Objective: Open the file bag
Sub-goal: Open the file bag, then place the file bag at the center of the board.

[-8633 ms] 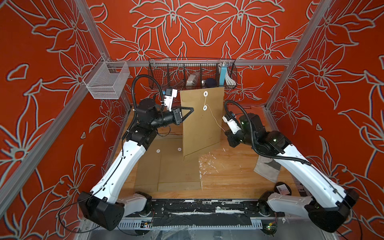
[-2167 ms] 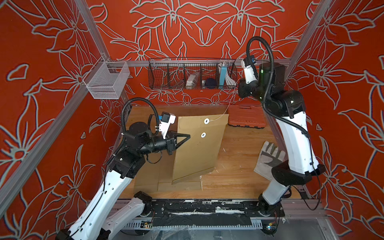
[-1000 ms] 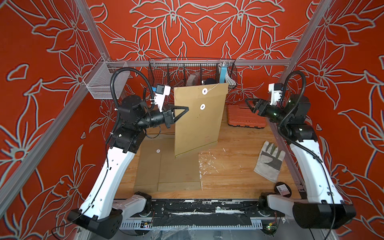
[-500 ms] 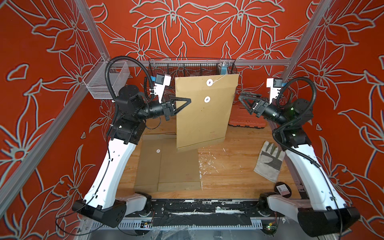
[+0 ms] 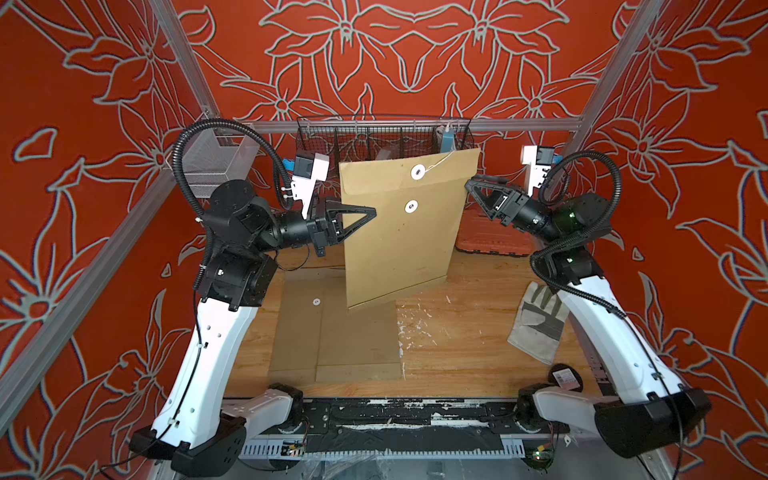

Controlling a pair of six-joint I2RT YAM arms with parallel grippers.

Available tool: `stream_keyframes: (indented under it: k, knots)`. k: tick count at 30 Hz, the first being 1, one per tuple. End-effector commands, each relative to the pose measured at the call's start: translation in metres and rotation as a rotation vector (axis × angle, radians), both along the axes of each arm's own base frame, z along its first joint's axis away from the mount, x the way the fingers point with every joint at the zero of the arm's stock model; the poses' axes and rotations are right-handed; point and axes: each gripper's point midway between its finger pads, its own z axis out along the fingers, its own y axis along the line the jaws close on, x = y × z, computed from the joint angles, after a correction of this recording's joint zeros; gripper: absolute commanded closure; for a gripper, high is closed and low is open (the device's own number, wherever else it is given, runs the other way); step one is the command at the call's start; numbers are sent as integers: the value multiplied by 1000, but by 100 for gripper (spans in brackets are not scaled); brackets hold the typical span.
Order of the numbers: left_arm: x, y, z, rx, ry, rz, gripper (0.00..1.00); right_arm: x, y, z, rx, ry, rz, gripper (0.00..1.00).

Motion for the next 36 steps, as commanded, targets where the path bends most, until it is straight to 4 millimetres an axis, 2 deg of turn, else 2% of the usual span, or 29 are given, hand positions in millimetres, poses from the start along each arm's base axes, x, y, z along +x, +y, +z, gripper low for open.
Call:
stream_keyframes:
  k: [1, 8, 13, 20, 25, 36]
  knots:
    - [-15, 2, 11, 0, -70, -25, 100, -16, 2, 36, 66, -89, 37, 19]
    - [-16, 3, 9, 7, -67, -16, 100, -32, 10, 52, 47, -172, 90, 19]
    - [-16, 3, 5, 16, -59, -17, 100, -51, 12, 63, 6, -263, 138, 21]
    - [-22, 3, 0, 27, -61, -32, 100, -69, 20, 81, -51, -344, 251, 32]
    - [-24, 3, -1, 31, -63, -32, 100, -74, 24, 80, -87, -351, 325, 43]
    - [-23, 3, -3, 34, -61, -34, 100, -78, 25, 82, -102, -364, 345, 66]
